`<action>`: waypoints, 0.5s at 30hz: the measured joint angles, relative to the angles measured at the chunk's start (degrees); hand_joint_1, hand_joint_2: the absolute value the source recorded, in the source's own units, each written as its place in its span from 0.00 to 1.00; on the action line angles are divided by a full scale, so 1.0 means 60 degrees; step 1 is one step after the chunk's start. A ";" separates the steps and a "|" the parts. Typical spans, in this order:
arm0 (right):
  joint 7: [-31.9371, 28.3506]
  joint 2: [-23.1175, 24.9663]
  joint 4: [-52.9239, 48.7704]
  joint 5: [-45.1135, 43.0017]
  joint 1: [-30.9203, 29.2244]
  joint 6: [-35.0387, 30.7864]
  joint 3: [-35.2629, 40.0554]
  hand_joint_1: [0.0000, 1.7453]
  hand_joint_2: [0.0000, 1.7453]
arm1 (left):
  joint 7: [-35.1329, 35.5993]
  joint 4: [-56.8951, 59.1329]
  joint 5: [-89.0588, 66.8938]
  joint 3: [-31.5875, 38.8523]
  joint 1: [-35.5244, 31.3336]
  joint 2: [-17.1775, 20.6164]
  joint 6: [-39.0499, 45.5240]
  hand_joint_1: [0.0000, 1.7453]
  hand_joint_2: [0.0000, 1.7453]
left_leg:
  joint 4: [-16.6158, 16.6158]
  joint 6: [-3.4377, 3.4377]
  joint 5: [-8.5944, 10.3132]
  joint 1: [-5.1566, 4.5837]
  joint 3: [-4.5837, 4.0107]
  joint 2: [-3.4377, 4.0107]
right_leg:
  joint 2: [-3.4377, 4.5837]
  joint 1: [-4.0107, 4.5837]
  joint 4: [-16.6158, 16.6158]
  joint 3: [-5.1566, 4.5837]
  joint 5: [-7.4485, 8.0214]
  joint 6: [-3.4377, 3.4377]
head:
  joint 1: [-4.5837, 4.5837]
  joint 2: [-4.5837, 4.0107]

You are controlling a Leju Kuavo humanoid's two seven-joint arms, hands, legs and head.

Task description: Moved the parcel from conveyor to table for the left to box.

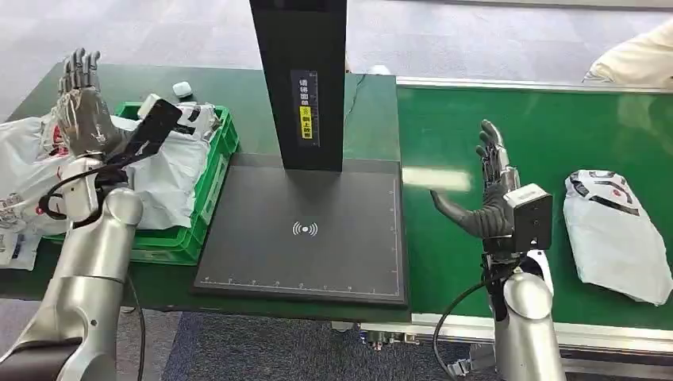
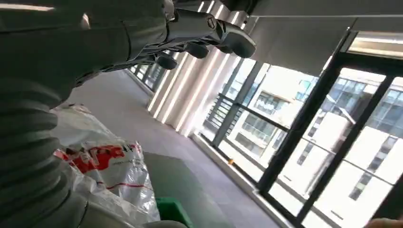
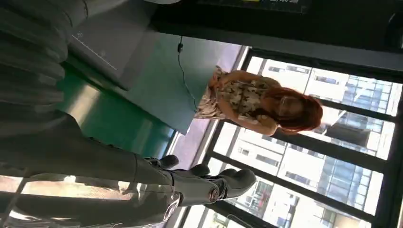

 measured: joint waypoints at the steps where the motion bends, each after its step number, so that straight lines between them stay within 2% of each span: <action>1: 0.0004 0.0000 -0.0041 -0.0004 0.0058 -0.0029 -0.0007 0.00 1.00 | -0.0416 -0.0175 0.0741 0.0011 0.0089 -0.0022 0.0000 0.00 1.00 | 0.0000 0.0000 0.0000 0.0000 0.0000 0.0000 | 0.0000 -0.0001 0.0000 0.0000 0.0000 0.0000 | -0.0004 0.0000; 8: -0.0120 -0.0004 -0.0233 -0.0058 0.0420 -0.0066 -0.0131 0.00 1.00 | -0.2419 -0.1560 0.4927 0.0029 0.0907 -0.0211 -0.1011 0.00 1.00 | -0.0001 0.0003 -0.0005 0.0000 -0.0001 0.0000 | 0.0000 -0.0004 -0.0001 0.0000 -0.0001 0.0001 | 0.0000 0.0000; 11: -0.0237 -0.0007 -0.0208 -0.0277 0.0418 0.0186 -0.0131 0.00 1.00 | -0.3260 -0.2390 0.8049 0.0033 0.1539 -0.0419 -0.2891 0.00 1.00 | 0.0000 0.0001 -0.0010 0.0000 0.0000 0.0003 | 0.0004 -0.0005 -0.0002 0.0000 -0.0001 0.0001 | -0.0004 0.0000; 15: -0.0277 -0.0007 -0.0012 -0.0513 0.0301 0.0371 -0.0117 0.00 1.00 | -0.3511 -0.3103 1.1410 0.0025 0.2404 -0.0761 -0.5643 0.00 1.00 | 0.0000 0.0002 -0.0011 0.0000 0.0000 0.0001 | 0.0000 -0.0007 -0.0002 0.0002 -0.0001 0.0002 | 0.0000 0.0000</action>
